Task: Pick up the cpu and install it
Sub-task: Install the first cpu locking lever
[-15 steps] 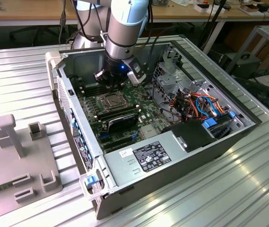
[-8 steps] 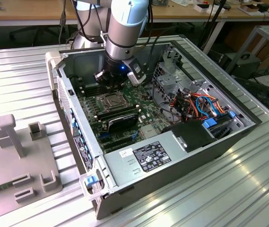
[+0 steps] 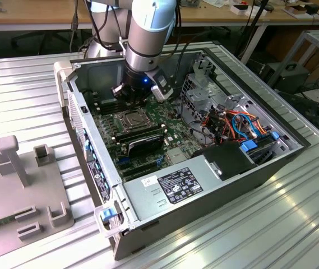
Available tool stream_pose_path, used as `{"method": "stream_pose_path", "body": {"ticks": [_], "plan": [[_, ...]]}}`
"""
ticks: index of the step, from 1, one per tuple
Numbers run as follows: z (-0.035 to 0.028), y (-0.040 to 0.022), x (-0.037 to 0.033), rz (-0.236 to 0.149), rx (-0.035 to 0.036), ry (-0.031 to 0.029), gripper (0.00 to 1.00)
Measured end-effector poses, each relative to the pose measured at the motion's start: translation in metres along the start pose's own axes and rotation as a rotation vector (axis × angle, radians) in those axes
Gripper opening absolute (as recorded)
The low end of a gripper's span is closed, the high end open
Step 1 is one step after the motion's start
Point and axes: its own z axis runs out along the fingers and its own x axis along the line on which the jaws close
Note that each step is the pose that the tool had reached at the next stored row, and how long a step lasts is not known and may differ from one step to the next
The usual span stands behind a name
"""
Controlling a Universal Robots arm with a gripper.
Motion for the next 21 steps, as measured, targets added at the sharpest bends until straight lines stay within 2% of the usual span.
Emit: {"method": "stream_pose_path", "body": {"ticks": [16,21], "plan": [[0.0024,-0.0004,-0.0003,0.0,0.0011,0.0001,0.11],[-0.0002,0.0,-0.0004,0.0,0.0011,0.0001,0.11]]}}
